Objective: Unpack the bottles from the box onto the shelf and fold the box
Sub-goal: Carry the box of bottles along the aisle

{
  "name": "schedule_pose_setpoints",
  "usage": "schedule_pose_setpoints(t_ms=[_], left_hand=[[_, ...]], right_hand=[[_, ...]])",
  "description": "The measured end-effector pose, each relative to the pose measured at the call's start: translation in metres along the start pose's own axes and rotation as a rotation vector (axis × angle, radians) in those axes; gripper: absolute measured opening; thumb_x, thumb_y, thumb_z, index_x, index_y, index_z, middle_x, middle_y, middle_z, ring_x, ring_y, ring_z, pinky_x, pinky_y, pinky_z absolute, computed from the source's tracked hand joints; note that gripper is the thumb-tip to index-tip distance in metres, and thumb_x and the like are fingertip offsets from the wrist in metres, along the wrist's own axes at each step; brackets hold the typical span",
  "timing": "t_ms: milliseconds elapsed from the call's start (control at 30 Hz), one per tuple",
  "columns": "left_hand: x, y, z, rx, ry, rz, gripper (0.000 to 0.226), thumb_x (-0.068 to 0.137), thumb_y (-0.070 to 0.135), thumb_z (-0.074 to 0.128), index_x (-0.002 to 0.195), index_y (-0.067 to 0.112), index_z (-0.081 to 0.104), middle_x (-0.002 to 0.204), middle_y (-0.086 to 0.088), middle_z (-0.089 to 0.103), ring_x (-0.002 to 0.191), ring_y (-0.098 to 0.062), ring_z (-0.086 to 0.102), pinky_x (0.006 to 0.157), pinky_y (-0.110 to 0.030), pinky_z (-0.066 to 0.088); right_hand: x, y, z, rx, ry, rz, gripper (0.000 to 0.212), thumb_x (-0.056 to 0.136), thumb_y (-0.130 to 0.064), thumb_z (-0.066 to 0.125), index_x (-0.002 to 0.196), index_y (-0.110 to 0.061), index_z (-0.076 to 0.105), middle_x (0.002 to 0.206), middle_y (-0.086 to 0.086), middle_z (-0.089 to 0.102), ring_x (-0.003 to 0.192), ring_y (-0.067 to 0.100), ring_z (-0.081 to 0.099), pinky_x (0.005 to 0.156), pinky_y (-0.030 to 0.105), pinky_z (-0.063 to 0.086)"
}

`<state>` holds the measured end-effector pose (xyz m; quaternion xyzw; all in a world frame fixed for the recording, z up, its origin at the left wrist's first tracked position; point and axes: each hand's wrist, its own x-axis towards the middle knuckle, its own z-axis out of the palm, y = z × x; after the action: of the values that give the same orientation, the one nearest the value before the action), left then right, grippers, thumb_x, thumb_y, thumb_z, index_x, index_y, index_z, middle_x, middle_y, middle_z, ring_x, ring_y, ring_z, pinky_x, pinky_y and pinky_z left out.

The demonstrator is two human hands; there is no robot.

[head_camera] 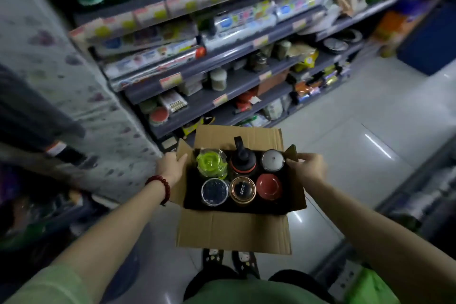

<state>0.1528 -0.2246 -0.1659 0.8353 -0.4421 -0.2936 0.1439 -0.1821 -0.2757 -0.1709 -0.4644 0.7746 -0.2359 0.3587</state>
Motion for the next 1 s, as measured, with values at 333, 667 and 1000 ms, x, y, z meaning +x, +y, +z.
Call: schedule_pose_setpoints(t_ms=[333, 667, 1000], left_hand=[[0.076, 0.151, 0.060, 0.203, -0.235, 0.436, 0.038, 0.097, 0.030, 0.046, 0.098, -0.003, 0.063, 0.100, -0.025, 0.066, 0.094, -0.040, 0.061, 0.076, -0.041, 0.048], [0.112, 0.295, 0.158, 0.217, -0.384, 0.531, 0.037, 0.097, 0.030, 0.047, 0.110, -0.001, 0.061, 0.108, -0.024, 0.065, 0.100, -0.038, 0.061, 0.085, -0.042, 0.049], [0.176, 0.439, 0.221, 0.280, -0.331, 0.558, 0.038, 0.096, 0.031, 0.048, 0.102, -0.003, 0.063, 0.106, -0.026, 0.065, 0.101, -0.041, 0.060, 0.080, -0.039, 0.045]], right_hand=[[0.007, 0.059, -0.066, 0.156, 0.388, 0.329, 0.034, 0.072, -0.026, 0.079, 0.104, -0.015, 0.074, 0.102, 0.011, 0.074, 0.088, 0.028, 0.068, 0.078, 0.042, 0.058], [0.082, 0.094, -0.142, 0.189, 0.523, 0.512, 0.039, 0.072, -0.033, 0.079, 0.106, -0.015, 0.074, 0.105, 0.013, 0.073, 0.096, 0.029, 0.067, 0.065, 0.024, 0.040], [0.219, 0.087, -0.215, 0.217, 0.510, 0.530, 0.041, 0.077, -0.030, 0.077, 0.113, -0.013, 0.071, 0.111, 0.011, 0.071, 0.097, 0.027, 0.067, 0.058, 0.023, 0.041]])
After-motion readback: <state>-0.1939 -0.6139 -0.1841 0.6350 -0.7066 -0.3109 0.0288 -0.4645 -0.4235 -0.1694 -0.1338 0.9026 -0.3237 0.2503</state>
